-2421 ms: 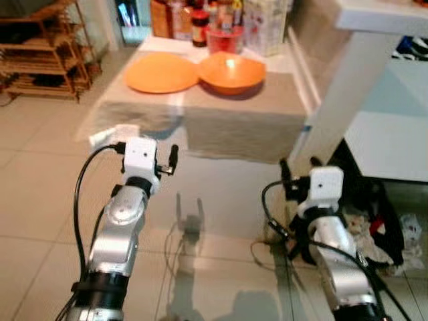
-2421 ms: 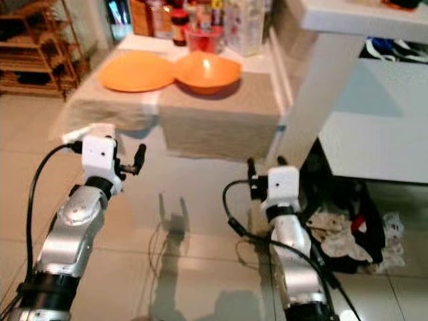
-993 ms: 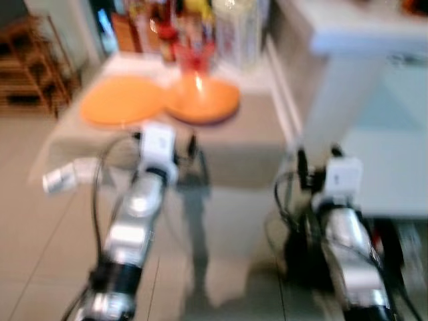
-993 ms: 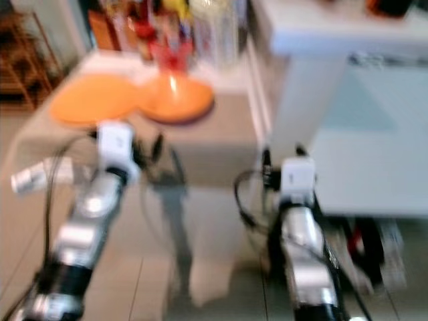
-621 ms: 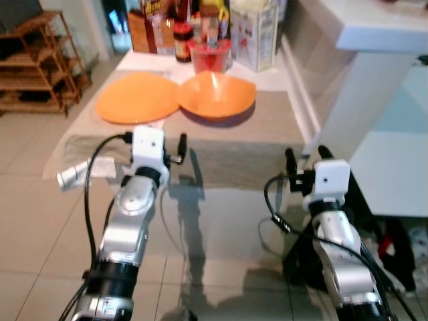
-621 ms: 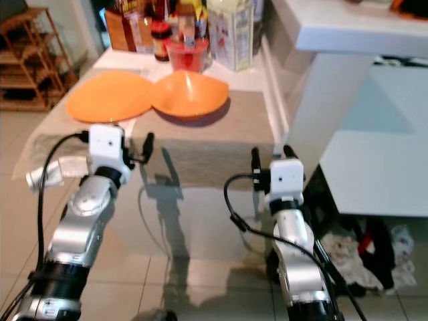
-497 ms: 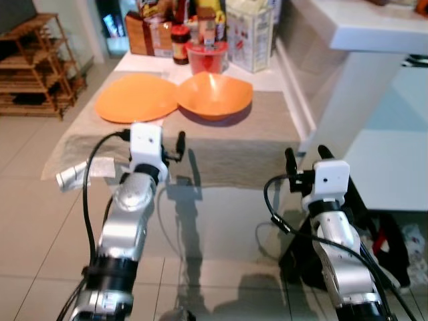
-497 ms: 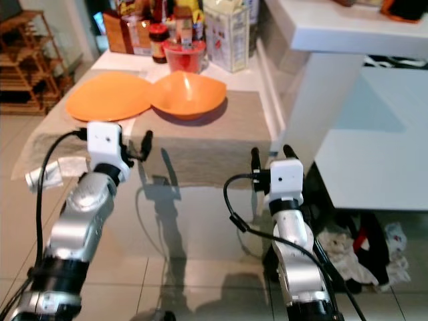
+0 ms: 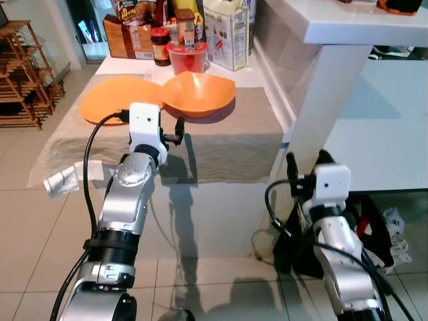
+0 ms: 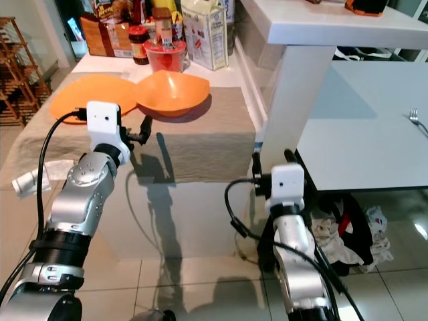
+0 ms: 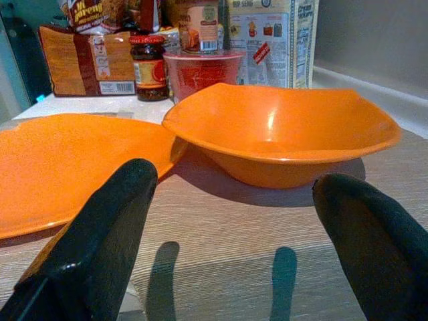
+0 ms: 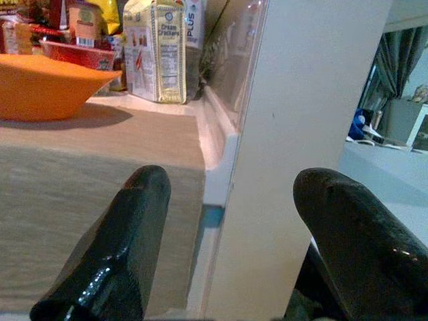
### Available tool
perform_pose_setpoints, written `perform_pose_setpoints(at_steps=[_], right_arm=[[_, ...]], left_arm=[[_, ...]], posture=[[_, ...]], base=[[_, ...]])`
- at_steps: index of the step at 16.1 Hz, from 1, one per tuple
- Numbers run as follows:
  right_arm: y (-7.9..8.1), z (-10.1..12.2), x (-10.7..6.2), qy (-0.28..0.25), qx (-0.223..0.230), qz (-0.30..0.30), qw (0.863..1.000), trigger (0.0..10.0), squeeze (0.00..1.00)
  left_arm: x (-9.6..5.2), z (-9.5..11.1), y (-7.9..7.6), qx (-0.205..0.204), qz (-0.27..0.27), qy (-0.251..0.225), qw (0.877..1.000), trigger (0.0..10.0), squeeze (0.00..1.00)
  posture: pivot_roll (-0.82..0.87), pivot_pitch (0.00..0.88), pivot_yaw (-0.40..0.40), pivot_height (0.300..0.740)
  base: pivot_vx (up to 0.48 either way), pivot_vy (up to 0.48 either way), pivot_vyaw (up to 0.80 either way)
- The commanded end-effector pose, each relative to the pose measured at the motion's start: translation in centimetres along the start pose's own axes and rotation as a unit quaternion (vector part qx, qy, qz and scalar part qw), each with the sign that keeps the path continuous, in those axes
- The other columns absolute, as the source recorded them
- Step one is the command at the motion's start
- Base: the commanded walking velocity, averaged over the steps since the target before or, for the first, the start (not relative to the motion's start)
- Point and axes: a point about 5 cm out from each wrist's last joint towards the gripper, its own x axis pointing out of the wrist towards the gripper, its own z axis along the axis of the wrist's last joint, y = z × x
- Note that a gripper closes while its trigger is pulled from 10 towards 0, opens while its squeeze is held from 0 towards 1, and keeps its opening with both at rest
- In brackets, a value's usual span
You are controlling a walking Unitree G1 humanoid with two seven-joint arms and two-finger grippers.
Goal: Setting the table
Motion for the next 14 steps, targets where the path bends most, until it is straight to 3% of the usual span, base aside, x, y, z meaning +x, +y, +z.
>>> perform_pose_setpoints(at_steps=[1,5,9,11,14], right_arm=[[0.2,1.2,0.2,-0.028,-0.002,0.014,1.000,10.0,0.00],[0.7,3.6,0.7,-0.069,-0.006,0.036,0.997,10.0,0.00],[0.8,3.3,0.6,-0.062,-0.004,0.041,0.997,10.0,0.00],[1.0,3.3,0.5,-0.059,-0.002,0.042,0.997,10.0,0.00],[1.1,3.2,0.5,-0.057,-0.001,0.045,0.997,10.0,0.00]], left_arm=[[-0.1,0.5,-0.2,0.000,0.003,-0.012,1.000,10.0,0.00],[-0.8,0.6,-1.0,0.009,0.001,-0.032,0.999,10.0,0.00],[-0.9,2.0,-0.7,0.041,0.024,-0.077,0.996,10.0,0.00],[-1.0,2.3,-1.4,0.068,0.004,-0.084,0.994,10.0,0.00],[-1.0,2.0,-2.4,0.074,-0.019,-0.080,0.994,10.0,0.00]], posture=[[0.02,0.000,0.021,0.740],[0.02,0.000,0.016,0.740],[0.03,0.000,0.015,0.740],[0.03,0.000,0.014,0.740],[0.02,0.001,0.015,0.740]], base=[[0.322,0.356,0.00],[0.315,0.363,0.00],[0.353,0.322,0.00],[0.469,0.000,0.00],[0.454,0.000,0.00]])
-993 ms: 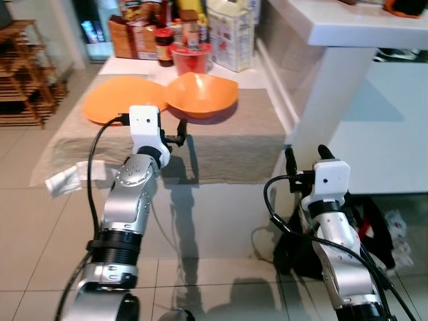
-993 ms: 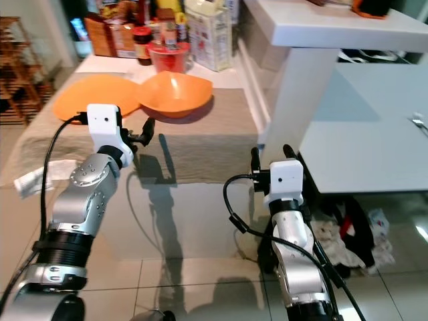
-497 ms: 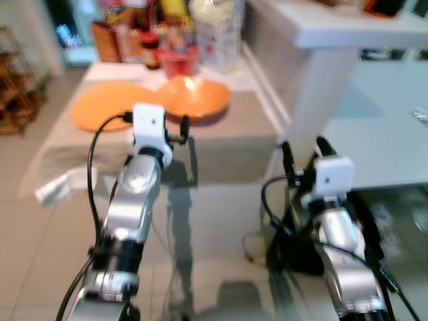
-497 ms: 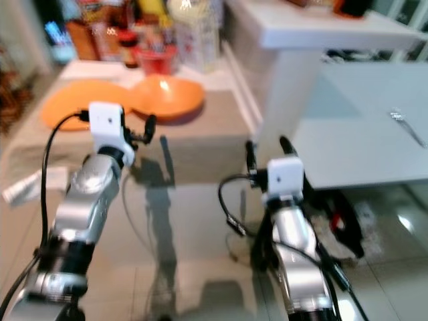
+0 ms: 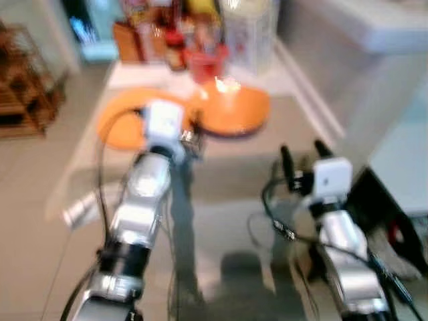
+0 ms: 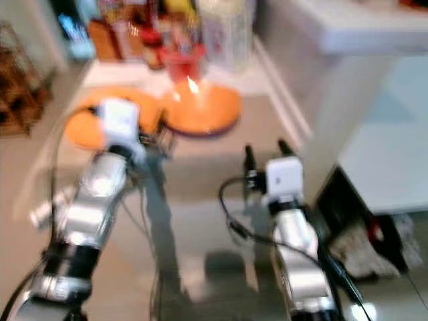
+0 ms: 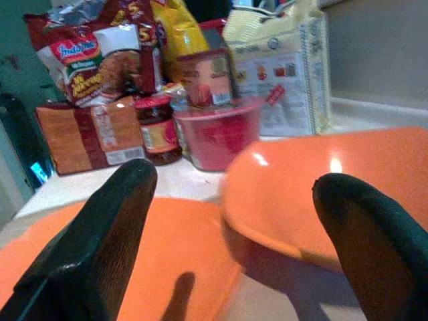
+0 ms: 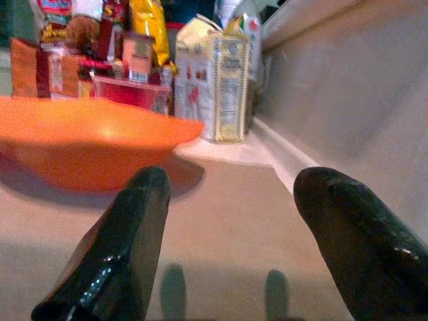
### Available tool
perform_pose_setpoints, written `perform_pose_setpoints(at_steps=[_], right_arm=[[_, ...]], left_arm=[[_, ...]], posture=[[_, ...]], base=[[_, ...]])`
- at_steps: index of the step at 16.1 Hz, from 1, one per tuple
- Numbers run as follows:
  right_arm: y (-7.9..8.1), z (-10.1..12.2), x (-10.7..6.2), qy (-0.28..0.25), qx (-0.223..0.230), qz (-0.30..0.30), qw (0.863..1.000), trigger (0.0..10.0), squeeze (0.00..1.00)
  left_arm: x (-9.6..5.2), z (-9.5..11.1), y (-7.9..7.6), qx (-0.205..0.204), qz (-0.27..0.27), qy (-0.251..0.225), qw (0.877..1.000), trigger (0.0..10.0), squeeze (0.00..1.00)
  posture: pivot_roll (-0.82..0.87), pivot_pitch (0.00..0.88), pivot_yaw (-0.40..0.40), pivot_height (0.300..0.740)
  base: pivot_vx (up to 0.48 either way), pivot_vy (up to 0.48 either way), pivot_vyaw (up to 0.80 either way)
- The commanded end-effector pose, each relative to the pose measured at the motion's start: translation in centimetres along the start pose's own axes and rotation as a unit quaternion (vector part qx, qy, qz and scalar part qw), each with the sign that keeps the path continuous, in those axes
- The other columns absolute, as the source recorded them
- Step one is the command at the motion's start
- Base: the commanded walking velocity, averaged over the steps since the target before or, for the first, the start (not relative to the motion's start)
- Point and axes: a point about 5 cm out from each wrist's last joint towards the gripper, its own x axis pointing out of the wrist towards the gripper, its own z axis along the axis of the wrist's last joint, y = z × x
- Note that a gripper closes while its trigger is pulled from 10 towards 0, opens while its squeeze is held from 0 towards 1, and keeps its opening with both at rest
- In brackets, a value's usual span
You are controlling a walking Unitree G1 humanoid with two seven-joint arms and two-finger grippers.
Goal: Setting the table
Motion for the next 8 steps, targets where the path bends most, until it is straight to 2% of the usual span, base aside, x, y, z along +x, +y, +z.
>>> perform_pose_setpoints(at_steps=[1,3,7,8], right_arm=[[0.37,0.56,0.34,-0.011,0.004,0.005,1.000,10.0,0.00],[0.38,0.53,0.29,-0.012,0.004,0.003,1.000,10.0,0.00],[0.41,0.26,-0.21,-0.008,0.004,0.002,1.000,10.0,0.00],[0.50,0.17,-0.29,-0.006,0.005,0.001,1.000,10.0,0.00]], left_arm=[[-0.10,0.27,1.19,0.005,0.014,-0.007,1.000,10.0,0.00],[-0.14,0.27,1.01,-0.004,0.009,-0.008,1.000,10.0,0.00],[0.30,0.88,0.75,0.003,-0.004,-0.007,1.000,10.0,0.00],[0.58,0.73,0.86,-0.011,-0.005,0.006,1.000,10.0,0.00]], posture=[[0.02,0.000,0.016,0.740],[0.02,0.000,0.015,0.740],[0.02,0.000,0.023,0.740],[0.02,0.000,0.030,0.740]], base=[[0.000,0.000,0.00],[0.000,0.000,0.00],[0.000,0.000,0.00],[0.000,0.000,0.00]])
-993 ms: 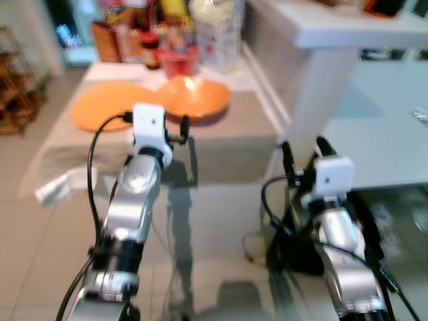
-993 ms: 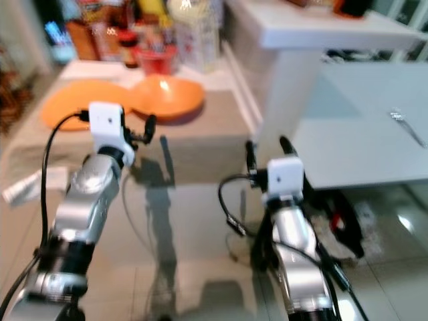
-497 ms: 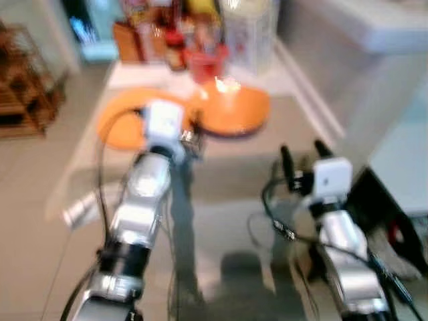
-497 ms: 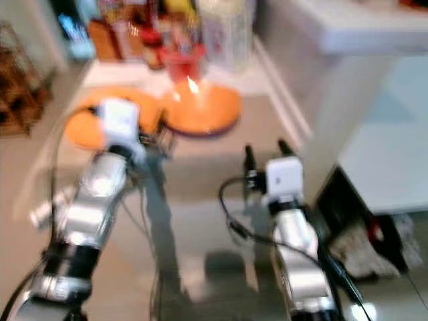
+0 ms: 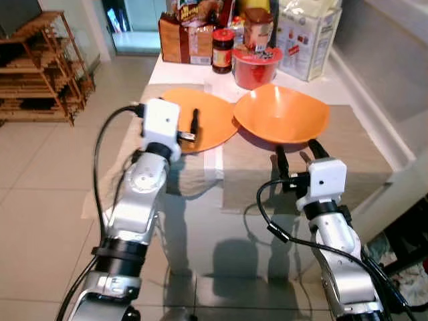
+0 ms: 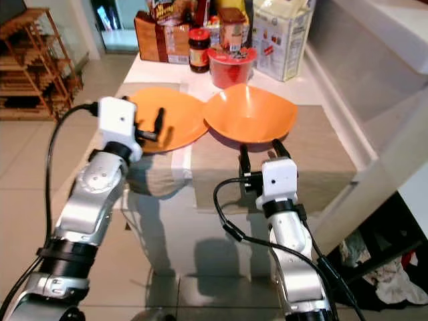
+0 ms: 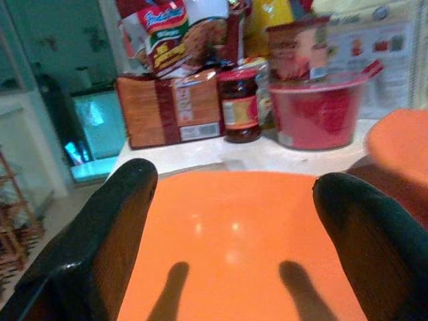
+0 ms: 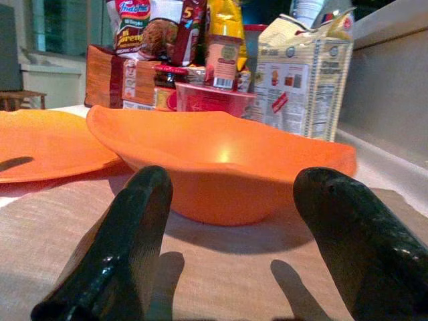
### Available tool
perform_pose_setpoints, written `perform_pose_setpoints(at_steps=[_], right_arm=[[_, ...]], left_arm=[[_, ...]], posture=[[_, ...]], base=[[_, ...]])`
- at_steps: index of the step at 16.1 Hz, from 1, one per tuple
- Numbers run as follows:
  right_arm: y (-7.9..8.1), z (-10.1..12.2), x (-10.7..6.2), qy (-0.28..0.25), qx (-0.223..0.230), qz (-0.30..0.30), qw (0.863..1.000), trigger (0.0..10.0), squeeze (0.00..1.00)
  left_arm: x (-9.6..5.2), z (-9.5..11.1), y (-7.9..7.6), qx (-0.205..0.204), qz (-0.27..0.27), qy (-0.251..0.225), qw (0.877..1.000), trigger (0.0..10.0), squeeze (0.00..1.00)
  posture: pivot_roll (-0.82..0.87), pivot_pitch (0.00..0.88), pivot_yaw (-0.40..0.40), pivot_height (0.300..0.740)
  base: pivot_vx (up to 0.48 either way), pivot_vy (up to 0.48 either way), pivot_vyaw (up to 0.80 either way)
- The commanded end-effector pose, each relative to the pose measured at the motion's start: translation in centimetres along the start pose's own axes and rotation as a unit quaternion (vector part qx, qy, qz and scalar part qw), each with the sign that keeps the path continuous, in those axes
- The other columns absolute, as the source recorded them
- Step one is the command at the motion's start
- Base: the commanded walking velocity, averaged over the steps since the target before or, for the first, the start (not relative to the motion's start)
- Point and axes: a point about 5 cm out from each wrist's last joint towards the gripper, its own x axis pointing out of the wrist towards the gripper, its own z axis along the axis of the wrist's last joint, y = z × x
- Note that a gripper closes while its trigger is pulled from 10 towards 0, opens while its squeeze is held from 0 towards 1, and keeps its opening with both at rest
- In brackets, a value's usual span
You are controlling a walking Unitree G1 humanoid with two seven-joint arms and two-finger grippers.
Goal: Setting the table
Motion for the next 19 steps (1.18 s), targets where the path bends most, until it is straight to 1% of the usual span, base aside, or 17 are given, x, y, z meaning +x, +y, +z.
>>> perform_pose_setpoints(at_steps=[1,3,4,5,6,8,10,12,13,14,16,19], right_arm=[[-0.1,0.1,-0.1,-0.003,-0.001,-0.005,1.000,10.0,0.00],[-0.1,0.1,-0.2,-0.002,-0.002,-0.009,1.000,10.0,0.00],[-0.2,0.1,-0.2,-0.003,-0.002,-0.012,1.000,10.0,0.00],[-0.2,0.2,-0.3,-0.004,-0.003,-0.013,1.000,10.0,0.00],[-0.3,0.3,-0.3,-0.005,-0.003,-0.014,1.000,10.0,0.00],[-0.3,0.6,-0.5,-0.009,-0.006,-0.013,1.000,10.0,0.00],[-0.8,0.6,-1.0,-0.006,-0.012,-0.018,1.000,10.0,0.00],[-1.2,0.3,-1.5,0.004,-0.014,-0.026,1.000,10.0,0.00],[-1.2,0.3,-1.7,0.006,-0.015,-0.026,1.000,10.0,0.00],[-1.2,0.3,-1.8,0.006,-0.015,-0.025,1.000,10.0,0.00],[-1.2,0.3,-2.0,0.010,-0.016,-0.024,1.000,10.0,0.00],[-1.0,0.2,-2.0,0.012,-0.016,-0.023,1.000,10.0,0.00]], left_arm=[[0.4,0.4,0.2,-0.008,-0.003,0.003,1.000,10.0,0.00],[1.1,0.2,0.0,-0.077,-0.025,0.049,0.996,10.0,0.00],[1.6,0.2,-0.1,-0.129,-0.035,0.077,0.988,10.0,0.00],[2.0,0.3,-0.1,-0.146,-0.040,0.088,0.985,10.0,0.00],[2.4,0.4,-0.4,-0.175,-0.051,0.102,0.978,10.0,0.00],[3.4,0.6,-1.5,-0.215,-0.073,0.135,0.964,10.0,0.00],[4.5,1.5,-2.4,-0.274,-0.091,0.162,0.944,10.0,0.00],[5.2,2.6,-3.2,-0.312,-0.103,0.167,0.930,10.0,0.00],[5.4,3.2,-3.8,-0.319,-0.117,0.171,0.925,10.0,0.00],[5.4,3.4,-4.1,-0.315,-0.122,0.172,0.925,10.0,0.00],[5.4,3.6,-4.9,-0.319,-0.136,0.182,0.920,10.0,0.00],[5.2,3.1,-5.5,-0.296,-0.149,0.202,0.921,10.0,0.00]], posture=[[0.02,0.000,0.032,0.740],[0.01,0.000,0.039,0.740],[0.01,0.000,0.040,0.740],[0.01,0.000,0.041,0.740],[0.01,0.000,0.041,0.740],[0.00,0.000,0.046,0.740],[-0.02,0.000,0.051,0.740],[-0.04,0.000,0.054,0.740],[-0.05,0.000,0.052,0.740],[-0.05,0.000,0.052,0.740],[-0.05,0.000,0.051,0.740],[-0.05,0.000,0.057,0.740]], base=[[0.000,0.000,0.00],[0.000,0.000,0.00],[0.000,0.000,0.00],[0.000,0.000,0.00],[0.000,0.000,0.00],[0.000,0.000,0.00],[0.000,0.000,0.00],[0.000,0.000,0.00],[0.000,0.000,0.00],[0.000,0.000,0.00],[0.000,0.000,0.00],[0.000,0.000,0.00]])
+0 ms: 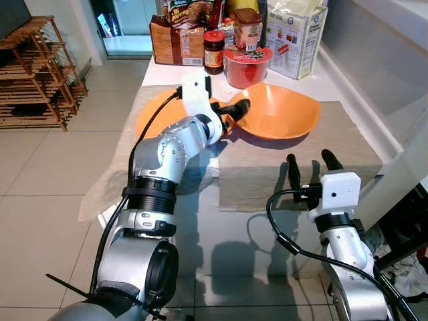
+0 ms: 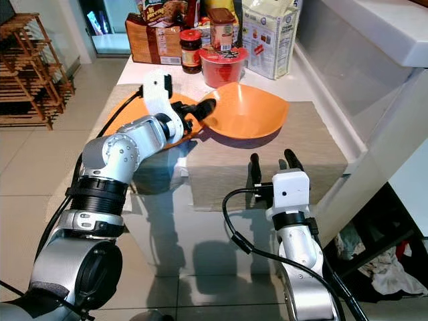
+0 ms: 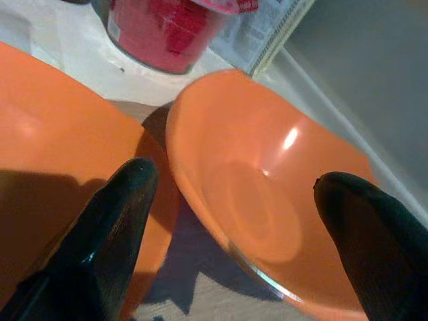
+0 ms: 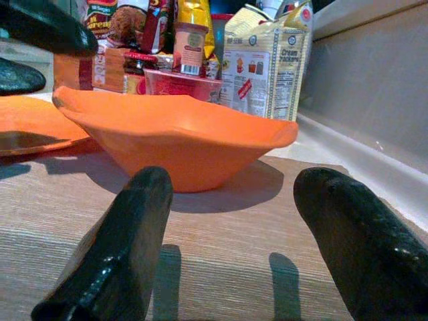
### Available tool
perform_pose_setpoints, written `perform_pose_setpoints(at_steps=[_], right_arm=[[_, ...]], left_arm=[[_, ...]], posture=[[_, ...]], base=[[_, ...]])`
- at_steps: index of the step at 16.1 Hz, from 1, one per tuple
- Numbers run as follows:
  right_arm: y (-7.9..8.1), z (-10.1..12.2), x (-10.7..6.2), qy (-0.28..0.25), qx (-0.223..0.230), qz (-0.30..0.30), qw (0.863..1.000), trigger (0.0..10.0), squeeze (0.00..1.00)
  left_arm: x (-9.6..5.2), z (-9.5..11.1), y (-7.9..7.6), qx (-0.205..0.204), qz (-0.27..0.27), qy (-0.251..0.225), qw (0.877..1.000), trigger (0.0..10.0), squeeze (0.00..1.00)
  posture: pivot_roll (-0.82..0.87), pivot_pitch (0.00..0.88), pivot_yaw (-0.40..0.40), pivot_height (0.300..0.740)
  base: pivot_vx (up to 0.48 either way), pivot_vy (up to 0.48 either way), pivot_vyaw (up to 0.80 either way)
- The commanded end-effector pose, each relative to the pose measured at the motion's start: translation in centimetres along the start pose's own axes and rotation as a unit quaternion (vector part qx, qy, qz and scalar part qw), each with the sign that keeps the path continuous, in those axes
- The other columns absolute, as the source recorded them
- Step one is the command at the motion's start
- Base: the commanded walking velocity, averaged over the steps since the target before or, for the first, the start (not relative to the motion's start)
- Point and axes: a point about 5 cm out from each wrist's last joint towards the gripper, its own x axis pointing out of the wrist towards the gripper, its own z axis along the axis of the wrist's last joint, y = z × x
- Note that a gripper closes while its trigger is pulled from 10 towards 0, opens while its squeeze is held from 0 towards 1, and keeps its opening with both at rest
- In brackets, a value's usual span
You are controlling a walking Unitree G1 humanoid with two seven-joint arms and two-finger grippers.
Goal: Setting the table
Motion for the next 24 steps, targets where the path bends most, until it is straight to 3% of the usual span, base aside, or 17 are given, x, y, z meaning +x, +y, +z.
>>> perform_pose_setpoints(at_steps=[1,6,15,16,17,24], right_arm=[[0.1,0.3,-0.1,-0.002,-0.005,0.001,1.000,10.0,0.00],[0.3,0.2,0.0,0.001,-0.002,0.000,1.000,10.0,0.00],[0.4,0.1,0.1,0.005,-0.004,0.002,1.000,10.0,0.00],[0.4,0.1,0.1,0.005,-0.004,0.003,1.000,10.0,0.00],[0.4,0.1,0.1,0.005,-0.005,0.003,1.000,10.0,0.00],[0.3,0.3,0.1,0.002,-0.007,0.004,1.000,10.0,0.00]], left_arm=[[0.2,-0.4,-0.2,0.019,0.004,0.018,1.000,10.0,0.00],[0.6,-2.0,-0.8,0.047,-0.013,0.038,0.998,10.0,0.00],[1.0,-2.9,-1.2,-0.019,-0.031,0.054,0.998,10.0,0.00],[1.1,-3.0,-1.2,-0.020,-0.032,0.054,0.998,7.3,0.00],[1.1,-2.9,-1.2,-0.013,-0.032,0.051,0.998,0.0,0.00],[1.2,-2.5,-1.3,0.023,-0.034,0.033,0.999,0.0,0.00]], posture=[[-0.05,0.000,0.060,0.740],[-0.05,0.000,0.064,0.740],[-0.05,0.000,0.061,0.740],[-0.05,0.000,0.060,0.740],[-0.05,0.000,0.060,0.740],[-0.05,0.001,0.056,0.740]], base=[[0.000,0.000,0.00],[0.000,0.000,0.00],[0.000,0.000,0.00],[0.000,0.000,0.00],[0.000,0.000,0.00],[0.000,0.000,0.00]])
